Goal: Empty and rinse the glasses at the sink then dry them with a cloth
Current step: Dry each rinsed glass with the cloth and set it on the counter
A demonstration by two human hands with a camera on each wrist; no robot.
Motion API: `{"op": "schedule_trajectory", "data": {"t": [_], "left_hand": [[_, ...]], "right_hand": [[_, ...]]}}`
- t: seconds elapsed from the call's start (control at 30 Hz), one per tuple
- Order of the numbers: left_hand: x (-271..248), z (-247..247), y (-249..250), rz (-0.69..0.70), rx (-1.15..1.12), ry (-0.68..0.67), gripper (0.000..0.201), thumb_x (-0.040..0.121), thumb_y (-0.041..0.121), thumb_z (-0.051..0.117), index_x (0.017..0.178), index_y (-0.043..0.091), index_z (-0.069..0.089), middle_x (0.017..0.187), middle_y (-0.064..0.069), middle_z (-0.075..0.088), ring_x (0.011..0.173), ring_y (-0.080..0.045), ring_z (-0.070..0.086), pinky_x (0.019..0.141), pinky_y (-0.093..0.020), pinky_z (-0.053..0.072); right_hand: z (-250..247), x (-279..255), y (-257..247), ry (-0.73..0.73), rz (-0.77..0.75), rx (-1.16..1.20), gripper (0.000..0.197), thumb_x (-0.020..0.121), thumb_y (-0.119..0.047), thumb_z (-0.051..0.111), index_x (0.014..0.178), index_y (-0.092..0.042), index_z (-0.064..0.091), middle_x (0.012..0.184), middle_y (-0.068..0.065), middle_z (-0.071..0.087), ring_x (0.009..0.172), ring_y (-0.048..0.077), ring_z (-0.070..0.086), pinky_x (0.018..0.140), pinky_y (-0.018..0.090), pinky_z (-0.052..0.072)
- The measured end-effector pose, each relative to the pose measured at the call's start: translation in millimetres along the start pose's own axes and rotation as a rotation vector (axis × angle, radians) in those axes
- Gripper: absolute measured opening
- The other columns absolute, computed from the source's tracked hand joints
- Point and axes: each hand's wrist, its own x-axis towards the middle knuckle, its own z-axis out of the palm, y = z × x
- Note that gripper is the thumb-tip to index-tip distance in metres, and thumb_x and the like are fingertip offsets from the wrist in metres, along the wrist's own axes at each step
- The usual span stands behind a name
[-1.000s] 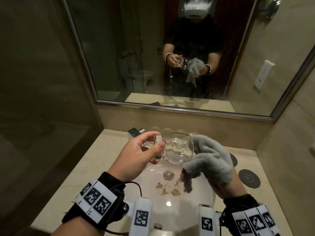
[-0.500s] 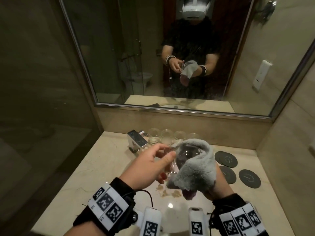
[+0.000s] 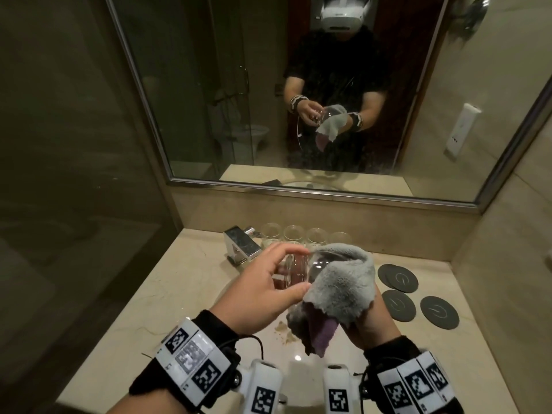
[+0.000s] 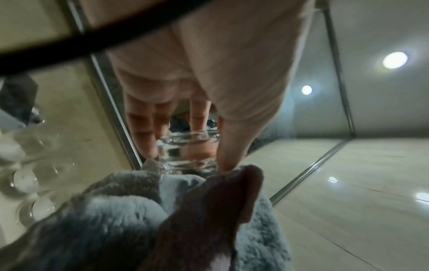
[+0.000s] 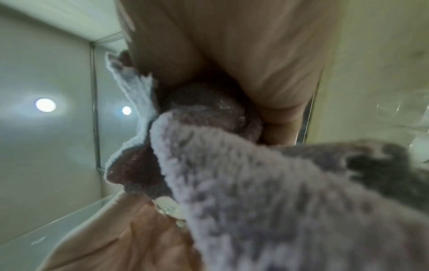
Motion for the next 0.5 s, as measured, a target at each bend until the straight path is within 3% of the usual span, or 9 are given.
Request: {"op": "schedule_trajectory", "data": {"t": [0.07,0.13,0.17,0.23,0.3,0.33,0.4,0.43,0.5], "left_hand": [[0.8,0.5,6.3,-0.119,-0.122,0.002,0.046,0.083,0.056,0.062,0.125,0.041,0.051,0.12,0.015,0.057,0.1,-0.008,0.063,0.082,-0.035,0.058],[4.5,1.2,8.4,-0.251,-0.266,0.031,0.055,0.078,0.065,0.054,0.119,0.028,0.057,0.101,0.004,0.065,0.072,-0.008,0.065,0.065,-0.031,0.056],[5.8,0.9,8.4,-0.253,-0.26,0.048,0.052,0.079,0.062,0.056,0.113,0.024,0.06,0.091,0.002,0.066,0.062,-0.009,0.063,0.061,-0.031,0.054],[6.0,-0.1,6.1,-0.168,-0.209,0.056,0.034,0.084,0.044,0.068,0.112,0.026,0.061,0.097,0.004,0.066,0.069,-0.012,0.066,0.068,-0.031,0.057],[4.2,-0.5,3.8,-0.066,-0.15,0.02,0.04,0.083,0.026,0.076,0.117,0.036,0.058,0.109,0.009,0.065,0.09,-0.012,0.068,0.081,-0.033,0.059],[3.7,0.1,2.4,-0.044,-0.122,0.007,0.044,0.083,0.028,0.076,0.12,0.04,0.055,0.114,0.012,0.063,0.096,-0.009,0.066,0.082,-0.032,0.058],[4.0,2.5,6.3,-0.081,-0.127,0.005,0.049,0.084,0.053,0.067,0.128,0.04,0.05,0.119,0.013,0.059,0.093,-0.008,0.066,0.076,-0.028,0.057],[5.3,3.7,8.5,-0.129,-0.162,0.017,0.054,0.083,0.064,0.058,0.128,0.035,0.05,0.115,0.007,0.061,0.085,-0.008,0.067,0.071,-0.028,0.058],[6.7,4.1,10.0,-0.172,-0.165,0.041,0.051,0.081,0.062,0.055,0.12,0.029,0.056,0.099,-0.001,0.063,0.069,-0.007,0.066,0.065,-0.029,0.058]], "right_hand": [[2.4,-1.0,-0.8,-0.041,-0.028,0.0,0.062,0.038,-0.052,0.092,0.088,-0.021,0.074,0.076,0.01,0.071,0.063,0.023,0.069,0.05,0.038,0.055],[4.9,-2.0,-1.1,-0.043,-0.061,-0.017,0.052,0.041,-0.054,0.09,0.083,-0.029,0.075,0.073,0.008,0.072,0.06,0.024,0.069,0.052,0.042,0.052],[6.0,-2.5,-1.4,-0.041,-0.065,-0.014,0.053,0.04,-0.054,0.09,0.084,-0.028,0.075,0.073,0.007,0.072,0.061,0.024,0.069,0.053,0.043,0.052],[4.6,-1.3,0.3,-0.035,-0.047,-0.001,0.066,0.035,-0.052,0.092,0.089,-0.019,0.073,0.073,0.01,0.071,0.061,0.025,0.069,0.049,0.039,0.055],[1.6,-0.3,1.9,-0.01,-0.022,0.012,0.078,0.032,-0.051,0.093,0.092,-0.009,0.068,0.073,0.011,0.07,0.062,0.025,0.068,0.049,0.036,0.055],[-0.1,-0.2,2.3,-0.003,-0.025,0.021,0.074,0.033,-0.051,0.093,0.09,-0.01,0.069,0.073,0.011,0.069,0.063,0.026,0.068,0.05,0.034,0.055],[-0.8,-0.4,2.6,-0.037,-0.054,0.032,0.056,0.04,-0.051,0.091,0.082,-0.018,0.074,0.07,0.008,0.07,0.06,0.022,0.068,0.049,0.032,0.055],[2.7,-2.3,0.4,-0.059,-0.065,0.022,0.048,0.042,-0.051,0.09,0.078,-0.023,0.075,0.068,0.008,0.07,0.057,0.02,0.068,0.047,0.032,0.055],[4.3,-4.5,0.1,-0.07,-0.073,-0.003,0.047,0.041,-0.055,0.089,0.076,-0.027,0.076,0.067,0.007,0.07,0.054,0.022,0.068,0.045,0.032,0.054]]}}
